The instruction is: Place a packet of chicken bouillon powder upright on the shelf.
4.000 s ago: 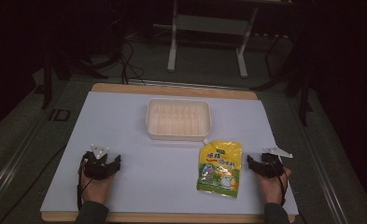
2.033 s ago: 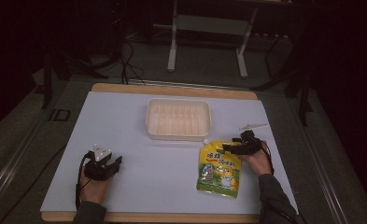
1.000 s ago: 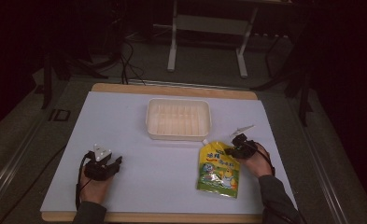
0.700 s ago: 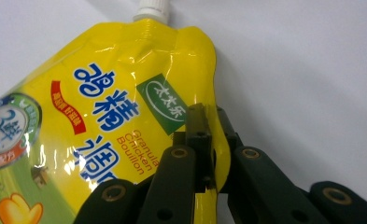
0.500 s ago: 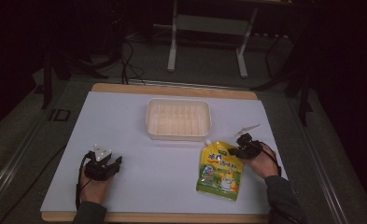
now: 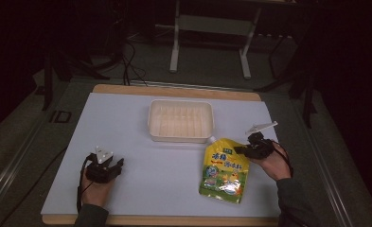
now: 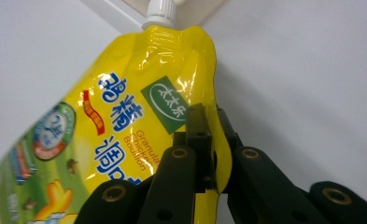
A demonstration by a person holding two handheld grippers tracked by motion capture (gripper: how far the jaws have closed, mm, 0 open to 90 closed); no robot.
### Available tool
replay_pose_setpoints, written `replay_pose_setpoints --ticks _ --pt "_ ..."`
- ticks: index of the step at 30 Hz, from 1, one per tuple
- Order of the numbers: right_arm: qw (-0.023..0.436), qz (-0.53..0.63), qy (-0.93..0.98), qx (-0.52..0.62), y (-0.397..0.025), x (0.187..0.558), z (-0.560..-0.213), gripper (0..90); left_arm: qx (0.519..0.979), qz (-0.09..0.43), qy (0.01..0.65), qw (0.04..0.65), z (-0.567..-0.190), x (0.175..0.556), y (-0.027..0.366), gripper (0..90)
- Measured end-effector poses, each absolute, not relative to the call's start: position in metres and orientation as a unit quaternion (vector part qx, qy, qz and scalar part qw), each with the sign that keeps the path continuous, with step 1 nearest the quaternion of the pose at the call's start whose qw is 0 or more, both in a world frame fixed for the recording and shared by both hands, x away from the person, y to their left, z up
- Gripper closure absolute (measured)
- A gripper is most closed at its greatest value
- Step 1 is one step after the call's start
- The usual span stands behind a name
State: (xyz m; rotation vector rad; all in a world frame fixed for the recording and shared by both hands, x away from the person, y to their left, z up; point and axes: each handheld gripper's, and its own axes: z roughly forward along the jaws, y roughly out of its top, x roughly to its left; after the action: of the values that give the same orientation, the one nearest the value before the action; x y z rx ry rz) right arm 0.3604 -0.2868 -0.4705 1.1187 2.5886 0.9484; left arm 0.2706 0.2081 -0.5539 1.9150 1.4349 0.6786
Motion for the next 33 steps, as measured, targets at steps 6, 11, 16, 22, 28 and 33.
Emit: replay_pose_setpoints --ticks 6,11,16,22,28,33 --pt "0.061 0.359 0.86 0.357 -0.288 0.35 -0.446 90.0 0.73 0.261 0.545 0.32 -0.554 0.27 0.208 54.5" --pt "0.051 0.382 0.859 0.336 -0.285 0.342 -0.429 90.0 0.73 0.262 0.545 0.32 -0.554 0.27 0.208 54.5" --pt "0.039 0.403 0.859 0.312 -0.278 0.337 -0.416 90.0 0.729 0.262 0.544 0.322 -0.554 0.27 0.208 54.5" --pt "0.053 0.411 0.868 0.274 -0.266 0.323 -0.398 90.0 0.728 0.262 0.545 0.323 -0.554 0.27 0.207 54.5" --pt "0.043 0.433 0.859 0.27 -0.266 0.32 -0.384 90.0 0.729 0.262 0.545 0.321 -0.554 0.27 0.207 54.5" --pt "0.039 0.436 0.856 0.275 -0.265 0.32 -0.382 90.0 0.728 0.263 0.546 0.321 -0.554 0.27 0.207 54.5"
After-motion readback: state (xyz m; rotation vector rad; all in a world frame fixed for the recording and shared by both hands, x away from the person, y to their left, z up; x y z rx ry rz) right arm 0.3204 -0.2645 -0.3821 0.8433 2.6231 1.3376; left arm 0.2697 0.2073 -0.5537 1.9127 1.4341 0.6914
